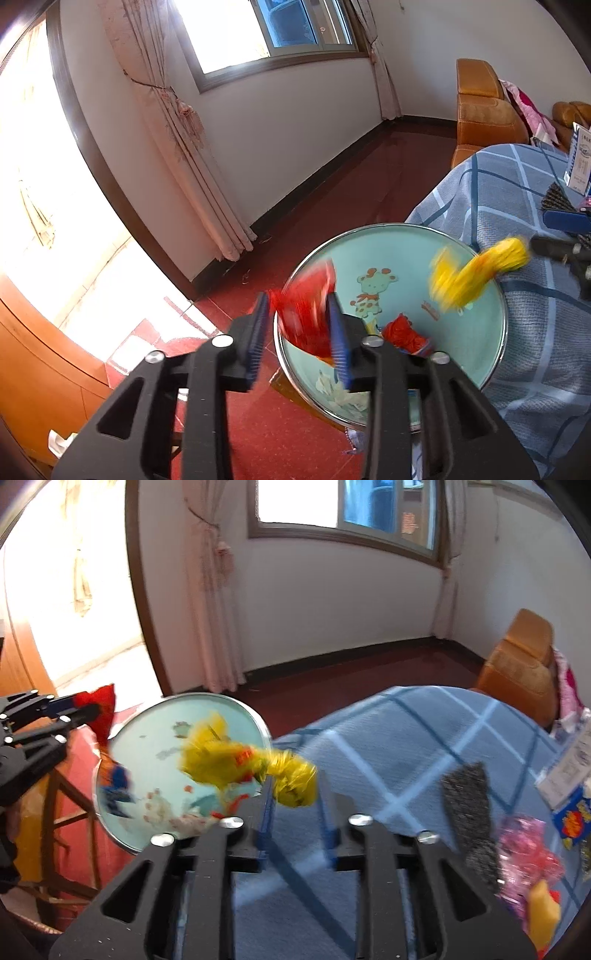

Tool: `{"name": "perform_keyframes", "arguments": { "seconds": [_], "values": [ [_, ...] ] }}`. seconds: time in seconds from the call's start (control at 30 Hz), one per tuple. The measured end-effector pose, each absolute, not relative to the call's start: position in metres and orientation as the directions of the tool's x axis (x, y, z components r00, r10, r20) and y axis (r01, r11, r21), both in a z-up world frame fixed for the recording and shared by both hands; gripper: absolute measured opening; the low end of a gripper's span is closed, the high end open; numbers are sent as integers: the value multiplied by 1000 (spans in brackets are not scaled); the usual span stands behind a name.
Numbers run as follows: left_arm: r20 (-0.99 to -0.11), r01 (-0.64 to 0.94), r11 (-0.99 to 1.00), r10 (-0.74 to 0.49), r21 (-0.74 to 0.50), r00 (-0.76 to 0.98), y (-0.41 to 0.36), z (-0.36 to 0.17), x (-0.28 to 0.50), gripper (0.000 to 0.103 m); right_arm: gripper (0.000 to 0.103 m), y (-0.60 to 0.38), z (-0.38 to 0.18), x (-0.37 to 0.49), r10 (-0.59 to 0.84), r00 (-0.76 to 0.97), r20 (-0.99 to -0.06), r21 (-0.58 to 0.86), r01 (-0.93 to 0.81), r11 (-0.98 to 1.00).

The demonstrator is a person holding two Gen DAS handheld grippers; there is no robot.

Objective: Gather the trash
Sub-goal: 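Carry both wrappers over the teal bin and open both tools to drop them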

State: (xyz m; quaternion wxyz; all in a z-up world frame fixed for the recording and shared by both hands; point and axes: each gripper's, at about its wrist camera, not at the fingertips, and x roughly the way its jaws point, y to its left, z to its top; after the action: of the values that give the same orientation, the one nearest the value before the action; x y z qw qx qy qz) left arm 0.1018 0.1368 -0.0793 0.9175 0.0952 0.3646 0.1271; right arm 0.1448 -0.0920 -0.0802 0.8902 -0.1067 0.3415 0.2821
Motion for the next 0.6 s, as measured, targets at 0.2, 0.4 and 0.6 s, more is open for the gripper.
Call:
{"name": "perform_keyframes", "arguments": {
  "seconds": [0.2, 0.4, 0.6],
  "values": [
    [-634, -184, 945, 319, 270, 704, 140, -78, 101, 62, 52, -88, -85, 140, 435, 607, -665, 7, -578, 816],
    [-630, -181, 945, 318, 272, 708, 137, -78, 100, 66, 56, -104, -78, 140, 414, 634, -654, 14, -536, 844],
    [-629, -167, 949, 304, 268, 715, 130, -75, 98, 70, 60, -131, -69, 129, 377, 668, -641, 9, -484, 875]
  ]
}}
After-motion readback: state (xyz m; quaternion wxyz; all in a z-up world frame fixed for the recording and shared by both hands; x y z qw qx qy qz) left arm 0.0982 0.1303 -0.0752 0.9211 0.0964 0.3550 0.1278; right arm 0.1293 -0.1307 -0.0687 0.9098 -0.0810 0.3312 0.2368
